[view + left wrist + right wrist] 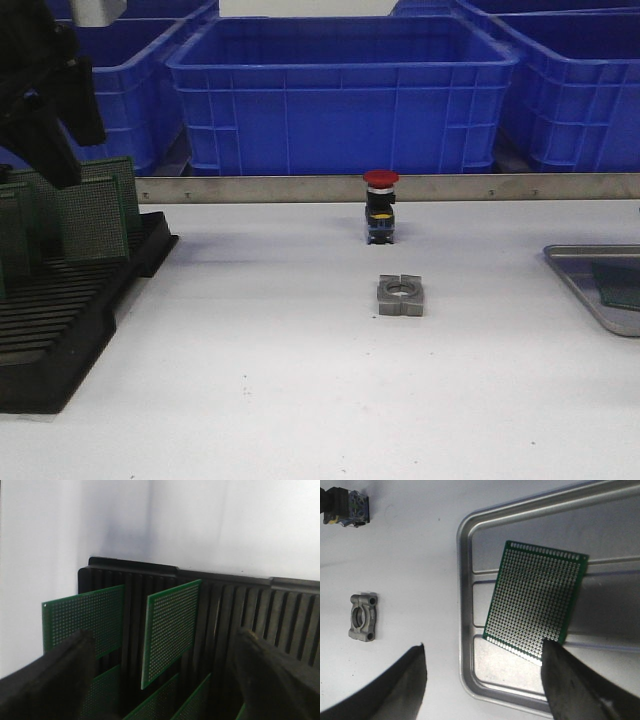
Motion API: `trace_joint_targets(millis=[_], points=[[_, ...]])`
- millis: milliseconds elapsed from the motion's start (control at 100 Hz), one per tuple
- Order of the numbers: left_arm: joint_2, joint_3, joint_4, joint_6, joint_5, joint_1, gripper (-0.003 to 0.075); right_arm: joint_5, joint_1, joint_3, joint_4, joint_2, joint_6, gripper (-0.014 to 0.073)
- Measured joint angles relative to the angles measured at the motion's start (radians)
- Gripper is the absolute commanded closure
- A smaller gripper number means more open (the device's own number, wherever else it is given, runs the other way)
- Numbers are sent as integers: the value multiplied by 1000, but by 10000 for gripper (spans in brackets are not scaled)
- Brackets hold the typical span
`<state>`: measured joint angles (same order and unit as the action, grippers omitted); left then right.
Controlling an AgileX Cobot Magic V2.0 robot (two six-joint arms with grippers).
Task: Place circuit board on tray
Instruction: 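Lower the left gripper onto another green board in the rack and grasp it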
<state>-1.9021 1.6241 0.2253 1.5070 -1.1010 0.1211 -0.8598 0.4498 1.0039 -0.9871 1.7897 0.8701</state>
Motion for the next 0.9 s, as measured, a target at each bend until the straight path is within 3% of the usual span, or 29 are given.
trace_joint_targets(millis=[700, 790, 900], points=[[-120, 0, -25, 0, 6, 0, 188, -4, 0, 0, 0, 0, 0, 85], [-125, 0, -25, 0, -2, 0, 230, -5, 0, 0, 0, 0, 0, 85], [-125, 0, -25, 0, -7, 0, 365, -6, 0, 0, 0, 0, 0, 85]])
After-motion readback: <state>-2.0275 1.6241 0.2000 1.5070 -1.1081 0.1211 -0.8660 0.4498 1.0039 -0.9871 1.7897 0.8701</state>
